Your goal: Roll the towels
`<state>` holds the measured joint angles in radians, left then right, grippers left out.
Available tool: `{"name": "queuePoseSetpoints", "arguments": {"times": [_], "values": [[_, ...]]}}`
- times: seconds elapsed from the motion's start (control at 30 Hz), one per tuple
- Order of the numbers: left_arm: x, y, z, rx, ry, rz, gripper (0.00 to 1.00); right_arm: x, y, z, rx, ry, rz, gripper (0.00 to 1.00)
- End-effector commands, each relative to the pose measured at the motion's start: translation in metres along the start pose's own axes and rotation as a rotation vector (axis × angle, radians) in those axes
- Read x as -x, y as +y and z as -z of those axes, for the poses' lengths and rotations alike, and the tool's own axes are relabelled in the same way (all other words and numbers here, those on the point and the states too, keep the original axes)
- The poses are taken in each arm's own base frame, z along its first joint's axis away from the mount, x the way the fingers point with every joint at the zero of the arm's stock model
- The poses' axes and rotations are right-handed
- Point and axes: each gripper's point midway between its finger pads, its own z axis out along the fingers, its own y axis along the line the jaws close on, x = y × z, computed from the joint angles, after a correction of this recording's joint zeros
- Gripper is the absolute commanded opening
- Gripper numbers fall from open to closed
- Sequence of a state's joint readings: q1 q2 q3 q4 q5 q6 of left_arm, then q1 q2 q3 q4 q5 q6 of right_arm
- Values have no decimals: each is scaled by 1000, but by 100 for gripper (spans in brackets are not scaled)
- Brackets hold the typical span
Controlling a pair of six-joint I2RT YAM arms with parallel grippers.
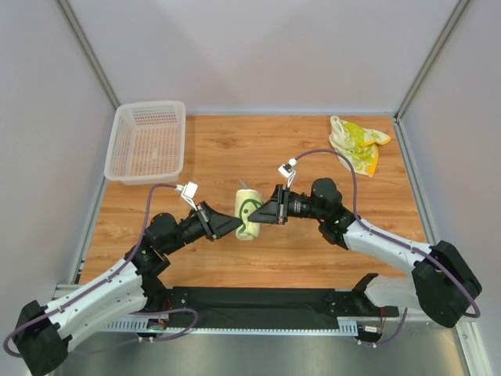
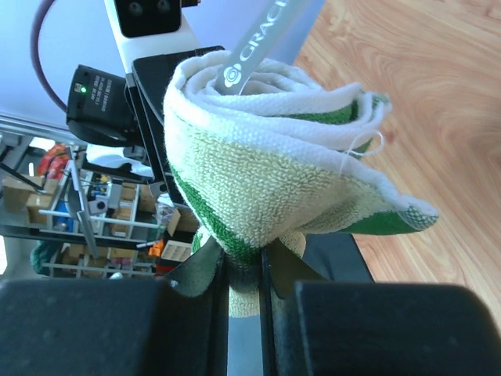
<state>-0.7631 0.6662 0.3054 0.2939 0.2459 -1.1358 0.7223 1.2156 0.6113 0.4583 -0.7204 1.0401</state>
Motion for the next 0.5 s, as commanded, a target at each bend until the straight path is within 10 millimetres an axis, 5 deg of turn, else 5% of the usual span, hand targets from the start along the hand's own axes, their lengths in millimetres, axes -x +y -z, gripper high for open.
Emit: {"name": "queuePoseSetpoints", "arguments": {"times": [0.0,0.1,0.23,0.33,0.37,0.47], "values": [[-17,6,-7,-2,63,16,18,-29,117,12,456,151,167,0],[-15,1,-7,-12,61,14,0,-30,113,9,453,160,149,0],[-11,6,-3,41,45,1,0,-30,101,3,384,172,156,1],[-2,14,9,115,-9,3,0,-29,78,0,221,171,222,23],[2,14,15,127,-39,1,0,-30,66,2,140,166,230,37],[12,10,27,145,-82,-24,0,-26,62,6,86,163,201,52]]}}
